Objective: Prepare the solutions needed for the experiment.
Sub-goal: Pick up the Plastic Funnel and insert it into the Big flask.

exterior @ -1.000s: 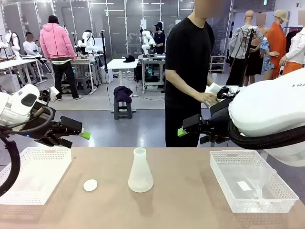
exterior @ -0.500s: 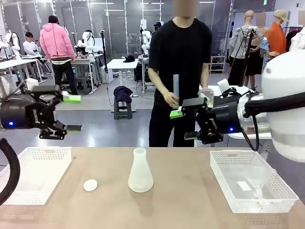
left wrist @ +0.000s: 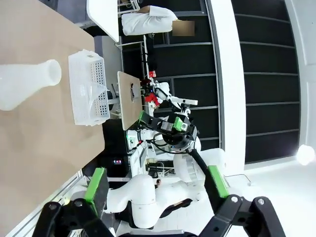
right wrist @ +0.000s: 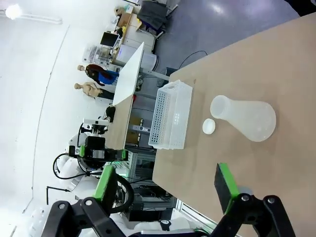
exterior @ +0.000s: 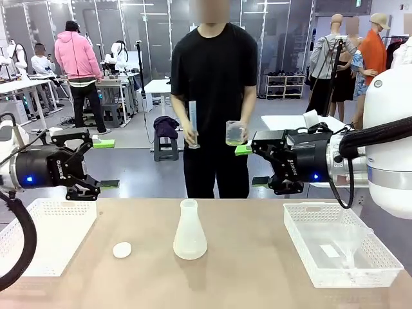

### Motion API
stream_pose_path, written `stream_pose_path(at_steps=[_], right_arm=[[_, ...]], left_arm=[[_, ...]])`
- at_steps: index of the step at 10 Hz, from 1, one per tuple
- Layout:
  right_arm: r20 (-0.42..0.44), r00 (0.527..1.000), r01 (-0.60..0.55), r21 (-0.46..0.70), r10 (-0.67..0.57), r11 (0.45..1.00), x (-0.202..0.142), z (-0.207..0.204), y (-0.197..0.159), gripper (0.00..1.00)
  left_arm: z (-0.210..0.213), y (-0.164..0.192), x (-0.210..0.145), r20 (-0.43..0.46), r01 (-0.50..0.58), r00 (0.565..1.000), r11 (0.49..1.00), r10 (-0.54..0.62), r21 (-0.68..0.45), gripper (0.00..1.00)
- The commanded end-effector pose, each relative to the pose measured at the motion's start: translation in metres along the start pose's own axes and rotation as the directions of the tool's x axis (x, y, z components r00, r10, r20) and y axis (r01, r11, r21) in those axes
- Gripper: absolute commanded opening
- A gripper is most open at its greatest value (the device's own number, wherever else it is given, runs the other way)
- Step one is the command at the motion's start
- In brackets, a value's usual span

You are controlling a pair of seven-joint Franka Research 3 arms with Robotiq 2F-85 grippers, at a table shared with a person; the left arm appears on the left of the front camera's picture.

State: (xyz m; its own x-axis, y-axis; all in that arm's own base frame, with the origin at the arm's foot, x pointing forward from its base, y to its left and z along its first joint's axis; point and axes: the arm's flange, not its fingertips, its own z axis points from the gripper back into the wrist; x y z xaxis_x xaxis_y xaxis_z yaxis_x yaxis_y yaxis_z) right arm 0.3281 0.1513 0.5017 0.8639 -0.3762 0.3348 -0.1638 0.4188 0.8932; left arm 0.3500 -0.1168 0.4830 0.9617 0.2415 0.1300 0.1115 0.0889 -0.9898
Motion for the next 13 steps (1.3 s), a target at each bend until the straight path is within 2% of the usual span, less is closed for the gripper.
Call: stream_pose_path(at_steps=[1, 5, 6, 7, 10, 12, 13], right_arm=[[-0.015, 1.000, -0.002, -0.011, 0.002, 1.000, 0.002, 0.000, 0.001, 1.00], [-0.007, 1.000, -0.001, -0.006, 0.001, 1.000, -0.001, -0.002, -0.001, 1.00], [-0.036, 0.988, -0.153, -0.059, 0.151, 0.986, 0.006, 0.001, -0.002, 1.00], [-0.101, 0.972, -0.227, -0.145, 0.214, 0.963, 0.018, 0.006, -0.009, 1.00], [-0.310, 0.860, -0.498, -0.338, 0.405, 0.799, 0.069, 0.025, -0.026, 1.00], [-0.425, 0.799, -0.589, -0.403, 0.426, 0.701, 0.091, 0.052, -0.024, 1.00], [-0.504, 0.750, -0.643, -0.405, 0.428, 0.650, 0.101, 0.062, -0.025, 1.00]], left_arm=[[0.007, -0.004, 0.003, 0.027, -0.013, 1.000, 0.999, 0.014, -0.030, 1.00], [0.007, -0.004, 0.003, 0.027, -0.013, 1.000, 0.999, 0.014, -0.030, 1.00], [0.007, -0.004, 0.003, 0.027, -0.013, 1.000, 0.999, 0.014, -0.030, 1.00], [0.007, -0.004, 0.003, 0.027, -0.013, 1.000, 0.999, 0.014, -0.030, 1.00], [0.007, -0.004, 0.003, 0.027, -0.013, 1.000, 0.999, 0.014, -0.030, 1.00], [0.007, -0.004, 0.003, 0.027, -0.013, 1.000, 0.999, 0.014, -0.030, 1.00], [0.007, -0.004, 0.003, 0.027, -0.013, 1.000, 0.999, 0.014, -0.030, 1.00]])
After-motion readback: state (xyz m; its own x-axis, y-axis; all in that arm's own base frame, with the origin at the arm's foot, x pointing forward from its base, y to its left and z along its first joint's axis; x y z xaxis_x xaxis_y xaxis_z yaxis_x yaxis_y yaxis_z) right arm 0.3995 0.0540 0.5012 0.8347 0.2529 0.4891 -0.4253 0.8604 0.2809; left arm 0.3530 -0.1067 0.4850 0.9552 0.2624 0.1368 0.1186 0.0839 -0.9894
